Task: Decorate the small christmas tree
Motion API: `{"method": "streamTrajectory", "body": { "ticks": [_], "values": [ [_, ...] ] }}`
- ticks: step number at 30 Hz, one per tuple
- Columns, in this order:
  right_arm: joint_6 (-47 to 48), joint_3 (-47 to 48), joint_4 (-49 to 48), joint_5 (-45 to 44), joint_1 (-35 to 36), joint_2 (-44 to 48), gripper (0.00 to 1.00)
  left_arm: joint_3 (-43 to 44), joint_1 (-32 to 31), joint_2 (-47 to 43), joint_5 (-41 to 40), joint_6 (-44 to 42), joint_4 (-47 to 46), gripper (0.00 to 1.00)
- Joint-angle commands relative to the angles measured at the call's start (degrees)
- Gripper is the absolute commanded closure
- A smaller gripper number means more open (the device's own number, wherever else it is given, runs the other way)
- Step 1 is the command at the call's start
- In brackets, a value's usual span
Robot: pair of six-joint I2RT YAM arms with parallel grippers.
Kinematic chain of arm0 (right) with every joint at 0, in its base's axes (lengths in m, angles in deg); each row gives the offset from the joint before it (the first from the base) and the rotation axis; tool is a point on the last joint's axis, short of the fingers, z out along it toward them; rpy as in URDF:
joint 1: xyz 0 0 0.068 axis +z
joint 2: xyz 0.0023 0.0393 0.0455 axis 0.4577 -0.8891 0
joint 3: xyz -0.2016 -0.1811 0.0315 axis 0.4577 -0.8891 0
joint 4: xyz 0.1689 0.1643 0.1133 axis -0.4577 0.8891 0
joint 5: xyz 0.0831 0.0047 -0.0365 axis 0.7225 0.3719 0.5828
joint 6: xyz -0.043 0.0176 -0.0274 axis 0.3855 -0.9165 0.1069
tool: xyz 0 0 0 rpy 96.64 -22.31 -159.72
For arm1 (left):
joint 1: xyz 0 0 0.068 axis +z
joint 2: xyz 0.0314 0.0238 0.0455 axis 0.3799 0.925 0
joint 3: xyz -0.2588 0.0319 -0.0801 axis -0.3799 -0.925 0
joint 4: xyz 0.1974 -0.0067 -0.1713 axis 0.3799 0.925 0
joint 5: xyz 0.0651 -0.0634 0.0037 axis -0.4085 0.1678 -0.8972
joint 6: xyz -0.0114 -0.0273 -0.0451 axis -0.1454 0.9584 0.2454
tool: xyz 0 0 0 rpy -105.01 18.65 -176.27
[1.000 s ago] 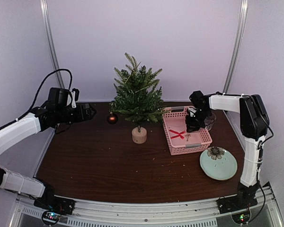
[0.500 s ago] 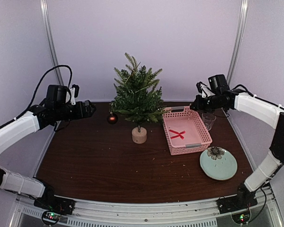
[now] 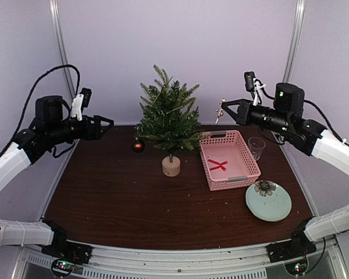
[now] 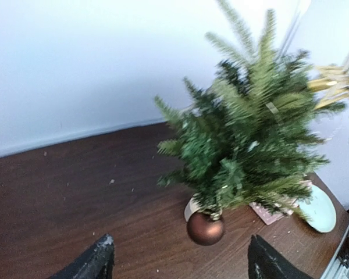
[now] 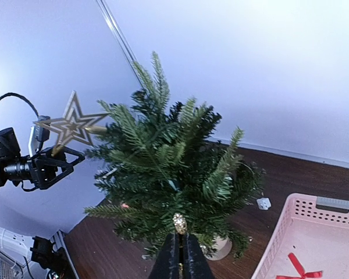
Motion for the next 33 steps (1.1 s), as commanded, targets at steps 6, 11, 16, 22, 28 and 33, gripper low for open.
{"method": "streamTrajectory", "body": {
  "ticks": [6,11,16,22,28,33],
  "values": [
    [-2.83,3.48,-3.84,-21.59,17.35,1.39,1.0,16.12,-22.79,2.01,-8.39,-15.74,5.54,0.25],
    [-1.46,4.2,-3.7,-32.44,24.35,0.54,1.0,16.1,-35.69,7.8,-16.84,-13.64,-4.19,0.27],
    [-1.93,3.15,-4.9,-35.85,28.01,0.38,1.0,19.37,-43.48,14.46,-21.21,-13.62,-4.04,0.31],
    [-2.24,3.68,-5.02,-37.62,31.12,-0.98,1.0,20.44,-44.6,17.7,-20.21,-11.45,-6.34,0.39],
    [-2.25,3.68,-5.81,-38.59,32.87,-1.7,1.0,20.63,-44.6,19.27,-22.52,-10.27,-8.06,0.52],
    [-2.04,4.23,-6.35,-38.81,33.56,-2.72,1.0,21.05,-44.62,20.4,-21.65,-10.23,-8.99,0.55]
  ]
}}
